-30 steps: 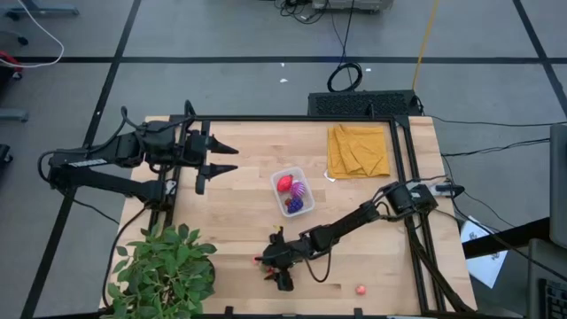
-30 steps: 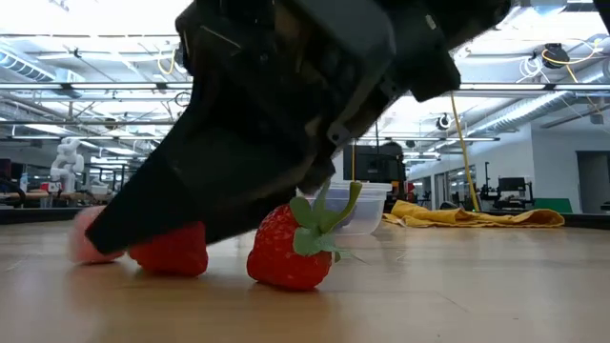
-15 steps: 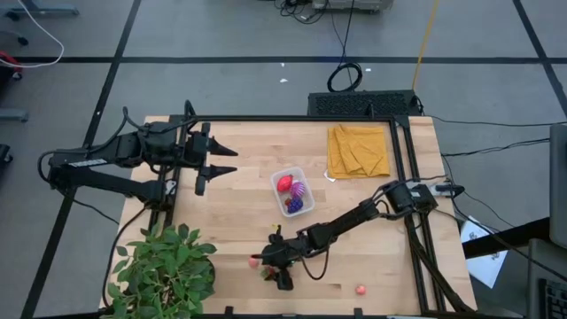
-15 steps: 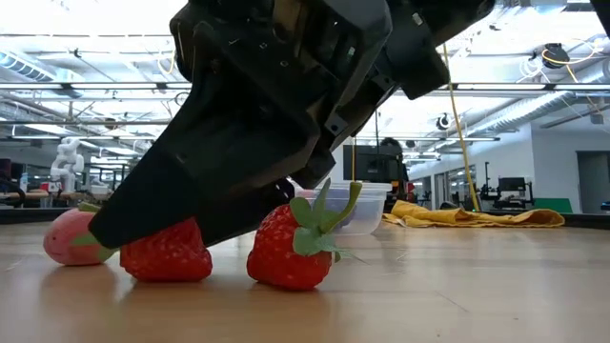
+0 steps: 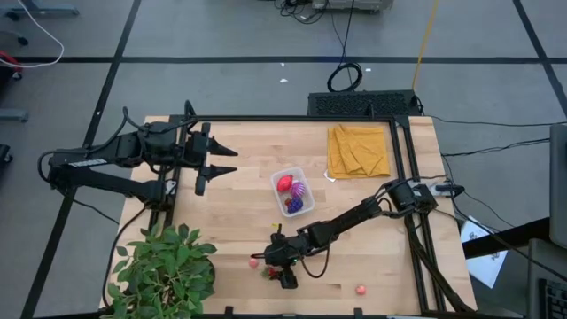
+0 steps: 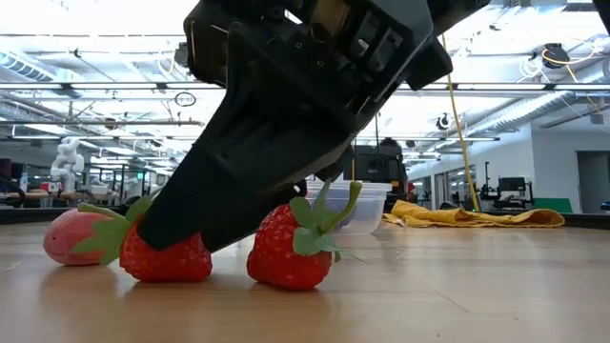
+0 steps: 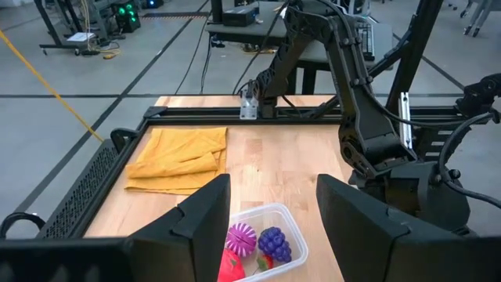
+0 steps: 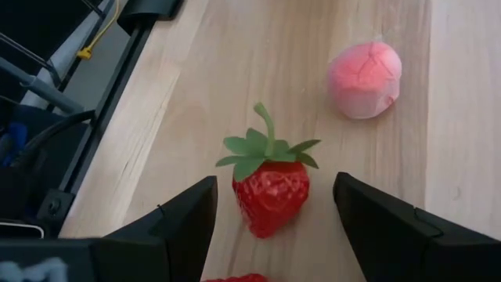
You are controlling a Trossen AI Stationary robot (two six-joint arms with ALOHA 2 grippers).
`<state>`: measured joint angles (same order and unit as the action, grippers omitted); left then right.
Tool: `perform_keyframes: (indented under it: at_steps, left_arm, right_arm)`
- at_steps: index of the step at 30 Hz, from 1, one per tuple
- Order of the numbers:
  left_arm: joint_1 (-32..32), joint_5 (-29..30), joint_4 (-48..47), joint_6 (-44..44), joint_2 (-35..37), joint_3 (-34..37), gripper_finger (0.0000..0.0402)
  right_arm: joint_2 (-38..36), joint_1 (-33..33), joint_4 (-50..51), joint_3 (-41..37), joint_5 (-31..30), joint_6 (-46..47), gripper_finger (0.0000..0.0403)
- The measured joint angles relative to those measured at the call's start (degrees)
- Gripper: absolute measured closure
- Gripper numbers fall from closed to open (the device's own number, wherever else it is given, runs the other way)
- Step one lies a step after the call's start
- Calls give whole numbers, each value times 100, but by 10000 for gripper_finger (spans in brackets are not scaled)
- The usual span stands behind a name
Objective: Pick and placing Produce into tupperware
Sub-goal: Put the top red strawberry into the transparent container
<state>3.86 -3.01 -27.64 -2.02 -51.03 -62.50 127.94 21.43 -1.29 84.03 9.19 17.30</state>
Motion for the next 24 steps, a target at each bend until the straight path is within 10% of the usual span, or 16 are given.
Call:
perform_keyframes:
  at_steps: [24]
  left_arm:
    - [2, -4, -2, 61, 0, 0, 206]
  right_arm:
    - [4, 9, -49, -9, -199, 153, 196]
